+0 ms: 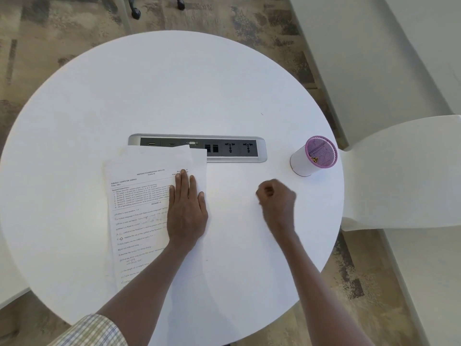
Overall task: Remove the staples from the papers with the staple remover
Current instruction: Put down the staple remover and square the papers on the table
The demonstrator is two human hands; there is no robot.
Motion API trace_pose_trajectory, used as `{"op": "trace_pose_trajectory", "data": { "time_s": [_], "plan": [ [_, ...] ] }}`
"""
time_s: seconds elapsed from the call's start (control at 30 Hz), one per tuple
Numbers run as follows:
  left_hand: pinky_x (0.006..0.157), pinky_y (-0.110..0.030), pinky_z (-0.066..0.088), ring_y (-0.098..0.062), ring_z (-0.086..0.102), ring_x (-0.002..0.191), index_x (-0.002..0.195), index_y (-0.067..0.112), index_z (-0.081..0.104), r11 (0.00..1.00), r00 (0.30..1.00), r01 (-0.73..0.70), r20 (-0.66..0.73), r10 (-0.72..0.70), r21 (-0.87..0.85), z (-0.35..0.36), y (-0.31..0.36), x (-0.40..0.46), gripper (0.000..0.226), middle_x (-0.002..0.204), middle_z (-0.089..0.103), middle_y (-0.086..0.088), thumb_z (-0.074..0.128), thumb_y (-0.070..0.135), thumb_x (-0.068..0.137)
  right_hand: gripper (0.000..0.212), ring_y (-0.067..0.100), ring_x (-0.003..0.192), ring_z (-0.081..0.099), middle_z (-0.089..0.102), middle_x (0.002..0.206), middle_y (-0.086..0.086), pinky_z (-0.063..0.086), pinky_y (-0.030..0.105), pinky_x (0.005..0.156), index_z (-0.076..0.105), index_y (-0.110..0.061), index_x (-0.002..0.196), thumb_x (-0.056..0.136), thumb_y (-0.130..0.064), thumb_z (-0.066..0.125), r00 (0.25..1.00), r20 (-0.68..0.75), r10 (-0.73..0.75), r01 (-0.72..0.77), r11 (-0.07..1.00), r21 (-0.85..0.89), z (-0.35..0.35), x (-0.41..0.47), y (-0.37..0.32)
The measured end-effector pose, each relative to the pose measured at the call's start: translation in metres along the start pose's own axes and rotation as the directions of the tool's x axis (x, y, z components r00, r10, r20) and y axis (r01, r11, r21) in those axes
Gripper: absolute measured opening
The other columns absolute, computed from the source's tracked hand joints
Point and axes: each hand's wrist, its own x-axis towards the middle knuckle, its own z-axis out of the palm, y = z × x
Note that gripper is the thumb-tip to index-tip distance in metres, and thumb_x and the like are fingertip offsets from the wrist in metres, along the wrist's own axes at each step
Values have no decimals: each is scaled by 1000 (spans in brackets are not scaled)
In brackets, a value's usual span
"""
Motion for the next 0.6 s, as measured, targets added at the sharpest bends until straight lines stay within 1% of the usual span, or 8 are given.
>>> {"op": "trace_pose_trajectory", "data": {
  "time_s": [0.1, 0.17, 0.23, 0.33, 0.4, 0.5, 0.57, 0.6],
  "plan": [
    [124, -45, 19, -29, 19, 153, 151, 0, 35, 1000, 1000, 0, 3, 0, -6, 0, 0, 0, 54, 163, 23, -17, 29, 25, 103, 11, 32, 66, 68, 70, 69, 9, 55, 40, 64, 70, -8, 80, 83, -4, 60, 978, -209, 24, -14, 998, 53, -25, 29, -5],
    [124, -45, 19, -29, 19, 152, 150, 0, 35, 1000, 1000, -2, 5, 2, -9, 0, -1, 0, 53, 163, 23, -17, 30, 24, 103, 16, 35, 65, 67, 69, 68, 15, 54, 41, 63, 71, -5, 82, 86, -3, 56, 941, -337, -20, 11, 1000, -28, -44, 46, -4],
    [124, -45, 18, -29, 19, 153, 150, 0, 35, 1000, 1000, 0, 9, 0, -8, 0, -1, 0, 53, 163, 23, -17, 31, 24, 103, 21, 35, 63, 62, 67, 66, 19, 50, 40, 62, 70, -1, 80, 87, 0, 50, 910, -410, -65, 1, 988, -156, -59, 62, -1],
    [123, -45, 18, -29, 20, 152, 150, 0, 36, 1000, 1000, 0, 9, 0, -8, -1, -2, 0, 51, 163, 23, -17, 35, 21, 104, 24, 33, 61, 46, 56, 61, 15, 35, 35, 56, 64, 3, 73, 85, 5, 44, 905, -415, -90, -36, 958, -286, -72, 79, 4],
    [123, -46, 19, -29, 20, 152, 150, 0, 36, 1000, 1000, 3, 8, -3, -12, -1, -1, 0, 50, 163, 24, -17, 38, 20, 103, 24, 29, 64, 39, 48, 65, 14, 26, 31, 57, 61, 2, 72, 84, 7, 42, 915, -389, -112, -41, 930, -365, -77, 85, 6],
    [123, -46, 19, -30, 21, 152, 149, 0, 37, 1000, 1000, 2, 9, -2, -13, -2, 0, 0, 50, 163, 25, -18, 38, 20, 103, 21, 30, 65, 40, 49, 70, 18, 29, 35, 57, 59, 5, 73, 81, 10, 40, 928, -348, -132, -30, 906, -423, -82, 92, 8],
    [123, -46, 19, -30, 21, 152, 149, 0, 37, 1000, 1000, 2, 9, -2, -11, -2, 0, 0, 50, 163, 24, -18, 38, 20, 103, 18, 33, 63, 38, 50, 67, 21, 31, 38, 56, 58, 8, 71, 77, 13, 41, 936, -320, -145, -28, 877, -480, -84, 95, 8],
    [123, -45, 19, -30, 21, 152, 149, 0, 37, 1000, 1000, 1, 9, -1, -11, -2, -1, 0, 50, 163, 24, -18, 39, 20, 103, 17, 32, 63, 34, 47, 64, 21, 29, 38, 55, 57, 8, 70, 74, 14, 41, 942, -301, -152, -25, 859, -511, -85, 96, 8]
  ]
}}
